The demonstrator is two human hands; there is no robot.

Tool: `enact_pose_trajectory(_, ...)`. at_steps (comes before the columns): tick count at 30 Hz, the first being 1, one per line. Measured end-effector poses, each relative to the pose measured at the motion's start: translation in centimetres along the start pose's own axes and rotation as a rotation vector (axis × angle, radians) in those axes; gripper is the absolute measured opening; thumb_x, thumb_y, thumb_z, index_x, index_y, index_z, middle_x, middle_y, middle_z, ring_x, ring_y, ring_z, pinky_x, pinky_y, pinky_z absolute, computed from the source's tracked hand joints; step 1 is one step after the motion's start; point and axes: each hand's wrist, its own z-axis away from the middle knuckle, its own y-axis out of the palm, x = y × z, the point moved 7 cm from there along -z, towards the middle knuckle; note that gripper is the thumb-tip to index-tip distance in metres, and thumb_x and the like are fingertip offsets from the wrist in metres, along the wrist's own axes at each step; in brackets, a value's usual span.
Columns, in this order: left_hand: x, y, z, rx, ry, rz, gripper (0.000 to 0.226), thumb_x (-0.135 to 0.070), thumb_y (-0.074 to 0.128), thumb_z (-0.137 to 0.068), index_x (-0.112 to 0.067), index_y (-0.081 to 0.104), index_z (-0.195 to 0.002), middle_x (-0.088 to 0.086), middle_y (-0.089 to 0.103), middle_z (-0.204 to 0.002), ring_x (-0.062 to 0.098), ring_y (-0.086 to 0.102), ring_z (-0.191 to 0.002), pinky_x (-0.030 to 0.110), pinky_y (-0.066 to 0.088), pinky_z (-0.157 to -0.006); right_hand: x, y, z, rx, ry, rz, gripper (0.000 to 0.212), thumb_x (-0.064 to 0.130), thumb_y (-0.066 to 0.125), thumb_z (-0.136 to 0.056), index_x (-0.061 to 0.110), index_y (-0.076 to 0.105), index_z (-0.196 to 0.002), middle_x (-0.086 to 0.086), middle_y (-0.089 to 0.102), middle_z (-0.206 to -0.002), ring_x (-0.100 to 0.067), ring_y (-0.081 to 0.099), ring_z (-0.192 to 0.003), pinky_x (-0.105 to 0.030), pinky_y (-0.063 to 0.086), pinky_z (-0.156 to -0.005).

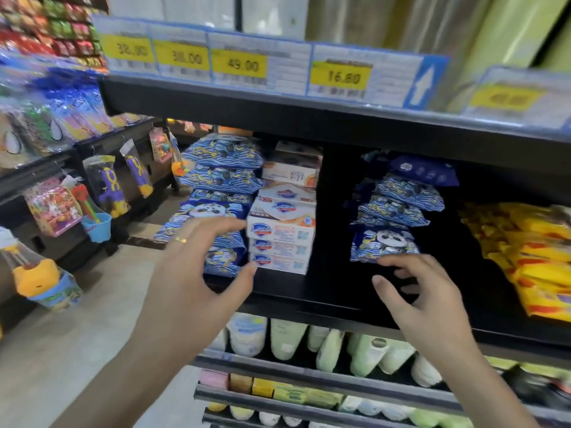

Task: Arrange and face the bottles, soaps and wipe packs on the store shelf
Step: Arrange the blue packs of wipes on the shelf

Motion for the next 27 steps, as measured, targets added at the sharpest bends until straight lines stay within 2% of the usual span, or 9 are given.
enact_pose_trajectory(3, -3.6, 3.8, 0.6, 0.054, 0.022, 0.002, 0.042, -0.033, 0.072, -0.083, -0.037, 0.061, -0.123, -0.026, 0.057, -0.120, -0.008, 0.053, -0.118, 0.005, 0.034, -0.098, -3.0, -2.6, -1.1, -0.029, 0.018, 0.081, 0.035, 0.034, 0.077, -0.086, 0.033, 0.068, -0.120, 0.013, 0.051, -0.120, -0.004, 0.055, -0.103, -0.026, 0.048, -0.088)
enact_pose_trajectory(5, -5.7, 7.0, 1.0, 0.072, 0.039, -0.061, 0.040, -0.037, 0.069, -0.085, -0.037, 0.061, -0.124, -0.025, 0.058, -0.120, -0.002, 0.055, -0.118, 0.018, 0.041, -0.100, -4.9, -3.8, -2.1, -0.023, -0.019, 0.162, 0.051, 0.037, 0.079, -0.083, 0.029, 0.064, -0.130, 0.004, 0.048, -0.130, -0.015, 0.050, -0.121, -0.031, 0.043, -0.102)
enact_pose_trajectory(7, -7.2, 10.4, 1.6, 0.124, 0.025, -0.162, 0.038, -0.040, 0.063, -0.087, -0.037, 0.060, -0.126, -0.022, 0.059, -0.120, 0.006, 0.057, -0.116, 0.031, 0.046, -0.099, -6.7, -3.6, -3.2, 0.034, -0.026, 0.201, 0.065, 0.039, 0.081, -0.082, 0.029, 0.056, -0.141, -0.003, 0.042, -0.143, -0.024, 0.043, -0.133, -0.033, 0.037, -0.107)
enact_pose_trajectory(9, -8.1, 13.6, 2.0, 0.191, 0.012, -0.223, 0.038, -0.041, 0.058, -0.089, -0.036, 0.059, -0.127, -0.018, 0.058, -0.121, 0.009, 0.057, -0.114, 0.034, 0.049, -0.096, -7.9, -2.6, -4.1, 0.119, -0.018, 0.186, 0.074, 0.041, 0.081, -0.083, 0.032, 0.048, -0.149, -0.005, 0.032, -0.154, -0.027, 0.038, -0.139, -0.036, 0.038, -0.111)
enact_pose_trajectory(11, -7.8, 16.3, 2.3, 0.266, -0.040, -0.250, 0.038, -0.043, 0.055, -0.090, -0.035, 0.059, -0.127, -0.016, 0.057, -0.122, 0.010, 0.056, -0.113, 0.034, 0.050, -0.095, -8.6, -1.3, -5.1, 0.196, -0.024, 0.165, 0.078, 0.041, 0.080, -0.085, 0.036, 0.042, -0.153, -0.005, 0.023, -0.159, -0.028, 0.034, -0.144, -0.039, 0.039, -0.114)
enact_pose_trajectory(14, -6.6, 18.5, 2.8, 0.332, -0.125, -0.271, 0.038, -0.050, 0.050, -0.089, -0.035, 0.063, -0.122, -0.018, 0.057, -0.120, 0.010, 0.057, -0.113, 0.038, 0.048, -0.098, -9.0, -0.2, -6.2, 0.233, -0.039, 0.163, 0.073, 0.038, 0.078, -0.089, 0.038, 0.043, -0.153, -0.005, 0.024, -0.162, -0.029, 0.036, -0.145, -0.040, 0.042, -0.113)
enact_pose_trajectory(21, -5.3, 18.4, 3.3, 0.301, -0.226, -0.201, 0.031, -0.054, 0.055, -0.087, -0.041, 0.070, -0.111, -0.034, 0.058, -0.119, 0.000, 0.058, -0.115, 0.038, 0.046, -0.105, -9.2, -0.2, -6.6, 0.139, -0.038, 0.082, 0.051, 0.023, 0.077, -0.092, 0.030, 0.063, -0.140, -0.001, 0.044, -0.156, -0.019, 0.049, -0.139, -0.019, 0.034, -0.105)
enact_pose_trajectory(24, -4.9, 18.2, 2.6, 0.283, -0.308, -0.085, 0.022, -0.051, 0.062, -0.091, -0.042, 0.071, -0.108, -0.033, 0.061, -0.116, -0.005, 0.057, -0.114, 0.025, 0.044, -0.099, -8.9, -0.7, -5.7, 0.122, -0.075, 0.027, 0.050, 0.023, 0.078, -0.091, 0.030, 0.065, -0.138, 0.000, 0.047, -0.152, -0.017, 0.050, -0.137, -0.019, 0.035, -0.108)
enact_pose_trajectory(27, -4.8, 17.9, 1.7, 0.259, -0.489, 0.130, 0.014, -0.042, 0.067, -0.094, -0.039, 0.071, -0.107, -0.026, 0.069, -0.104, -0.012, 0.059, -0.104, 0.013, 0.040, -0.086, -8.1, -1.7, -4.2, 0.108, -0.119, -0.013, 0.051, 0.021, 0.079, -0.090, 0.032, 0.065, -0.138, 0.004, 0.047, -0.150, -0.012, 0.048, -0.137, -0.020, 0.036, -0.109)
